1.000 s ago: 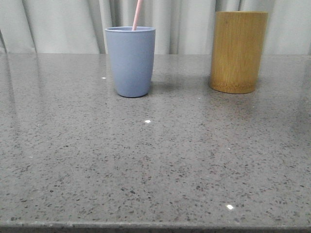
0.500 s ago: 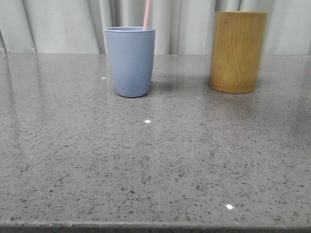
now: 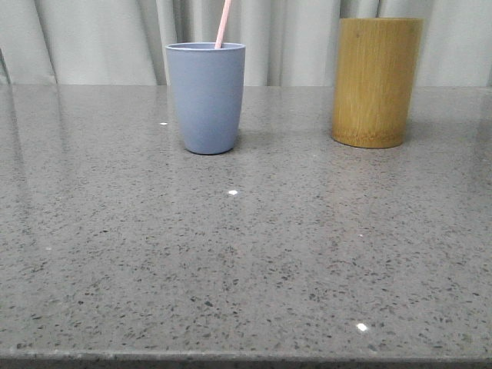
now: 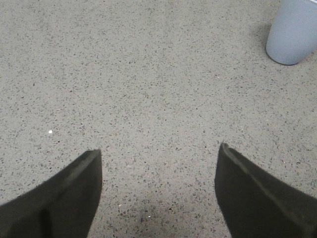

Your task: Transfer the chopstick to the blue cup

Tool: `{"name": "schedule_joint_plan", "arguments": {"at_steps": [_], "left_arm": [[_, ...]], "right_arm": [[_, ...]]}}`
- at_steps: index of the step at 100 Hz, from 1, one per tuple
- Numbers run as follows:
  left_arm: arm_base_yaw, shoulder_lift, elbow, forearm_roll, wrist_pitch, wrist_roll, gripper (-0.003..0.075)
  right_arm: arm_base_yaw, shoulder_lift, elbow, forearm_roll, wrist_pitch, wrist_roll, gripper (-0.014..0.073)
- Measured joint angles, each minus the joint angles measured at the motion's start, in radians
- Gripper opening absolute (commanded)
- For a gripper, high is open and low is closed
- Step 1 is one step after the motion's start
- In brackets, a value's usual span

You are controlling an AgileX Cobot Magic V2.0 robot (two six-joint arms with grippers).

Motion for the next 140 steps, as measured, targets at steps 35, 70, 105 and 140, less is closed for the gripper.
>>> {"name": "schedule_joint_plan", "arguments": {"at_steps": [35,70,105,140], "left_arm": [[0.000,0.000,0.000,0.000,0.000,0.000,0.0474],[0.000,0.000,0.000,0.000,0.000,0.000,0.0474],[0.000,0.000,0.000,0.000,0.000,0.000,0.0474],[0.000,0.000,0.000,0.000,0.002,0.000,0.0474]], "right_arm": [[-0.076,-0.200,0.123,-0.140,0.279,-0.025,0.0348],[-0.076,-0.541,0.460,-0.162,0.363,-0.079,0.0348],[-0.076,-0.906,0.668,-0.172,0.553,-0.084,0.0348],[-0.076,-1.104,0.706,-0.186,0.711,-0.086,0.0348]]}}
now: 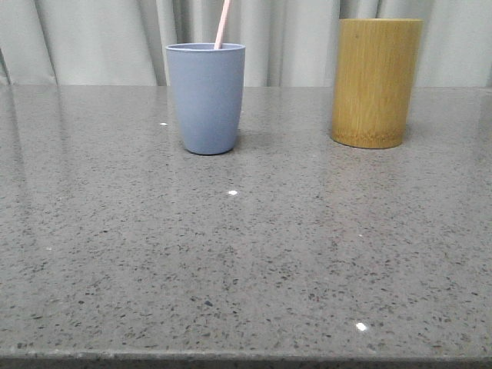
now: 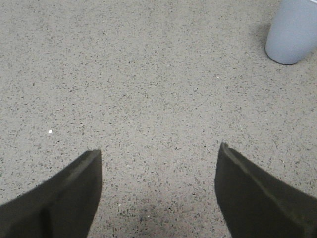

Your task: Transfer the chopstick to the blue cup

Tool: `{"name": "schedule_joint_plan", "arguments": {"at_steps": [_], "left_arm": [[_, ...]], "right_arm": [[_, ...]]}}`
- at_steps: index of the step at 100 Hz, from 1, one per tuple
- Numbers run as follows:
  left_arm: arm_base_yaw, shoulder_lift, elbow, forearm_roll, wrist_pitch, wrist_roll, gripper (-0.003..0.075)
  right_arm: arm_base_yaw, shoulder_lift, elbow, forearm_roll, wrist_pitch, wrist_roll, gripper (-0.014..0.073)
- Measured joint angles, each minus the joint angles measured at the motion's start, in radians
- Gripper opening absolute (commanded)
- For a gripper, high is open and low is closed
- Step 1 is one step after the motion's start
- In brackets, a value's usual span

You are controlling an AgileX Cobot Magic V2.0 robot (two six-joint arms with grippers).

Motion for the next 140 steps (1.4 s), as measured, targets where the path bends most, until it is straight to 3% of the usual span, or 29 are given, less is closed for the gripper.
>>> {"name": "schedule_joint_plan", "arguments": {"at_steps": [14,22,43,50,140], "left_arm": [[0.000,0.000,0.000,0.000,0.000,0.000,0.0470],[0.000,0.000,0.000,0.000,0.000,0.000,0.0418],[0.000,0.000,0.000,0.000,0.000,0.000,0.0092],[0.000,0.000,0.000,0.000,0.000,0.000,-0.0022],[0.000,0.000,0.002,0.000,-0.002,0.000,-0.0019]], "right_arm": [[0.000,-0.002,0.000,-0.001,0.002,0.000,0.0339],[0.000,-0.002,0.000,-0.001,0.002,0.000,0.0273],[0.000,-0.002,0.000,-0.002,0.004,0.000,-0.0062],[0.000,-0.002,0.000,-0.002,0.006,0.000,-0.0065],[0.000,-0.002,0.000,-0.006,0.008,-0.001,-0.0069]]}}
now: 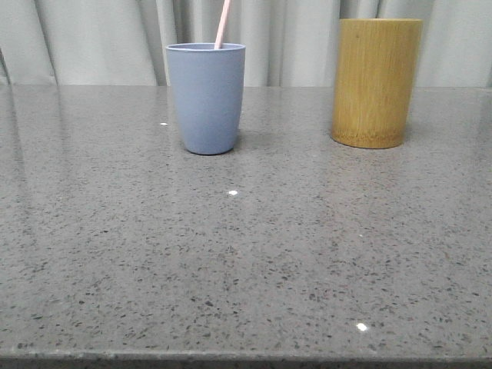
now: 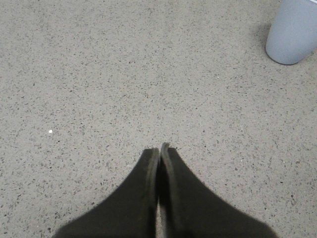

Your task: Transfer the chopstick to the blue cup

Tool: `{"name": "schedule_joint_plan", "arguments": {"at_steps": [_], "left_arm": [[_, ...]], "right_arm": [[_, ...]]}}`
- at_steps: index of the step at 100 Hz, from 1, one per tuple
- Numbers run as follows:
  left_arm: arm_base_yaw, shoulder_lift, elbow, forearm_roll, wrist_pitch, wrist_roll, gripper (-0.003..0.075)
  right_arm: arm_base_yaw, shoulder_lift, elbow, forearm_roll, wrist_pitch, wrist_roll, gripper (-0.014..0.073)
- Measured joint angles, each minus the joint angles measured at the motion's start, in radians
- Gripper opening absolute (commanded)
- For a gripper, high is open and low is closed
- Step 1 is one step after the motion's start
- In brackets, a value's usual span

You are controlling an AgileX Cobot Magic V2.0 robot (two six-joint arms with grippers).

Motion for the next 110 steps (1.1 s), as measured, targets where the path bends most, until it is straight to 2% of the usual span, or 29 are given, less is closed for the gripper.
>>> {"name": "schedule_joint_plan", "arguments": {"at_steps": [12,22,45,59,72,110], "left_arm": [[0.000,-0.020,0.031,0.021,-0.093,0.000,-0.0019],[0.000,-0.073,0.103,0.025,-0.272,0.000,-0.0019],[0.000,-0.275,0.405,0.034,-0.633,0.000,-0.0019],[0.000,-0.401,0.591,0.086,-0.772,0.000,-0.0019],[0.000,-0.503,0.694,0.118,-0.805,0.000,-0.0019],[0.000,-0.534,0.695,0.134,-0.773,0.000,-0.0019]], "right_arm": [[0.000,0.000,0.000,0.000,0.000,0.000,-0.0069],[0.000,0.000,0.000,0.000,0.000,0.000,-0.0069],[0.000,0.000,0.000,0.000,0.000,0.000,-0.0069],[0.000,0.000,0.000,0.000,0.000,0.000,-0.0069],[0.000,0.000,0.000,0.000,0.000,0.000,-0.0069],[0.000,0.000,0.000,0.000,0.000,-0.002,-0.0069]]}}
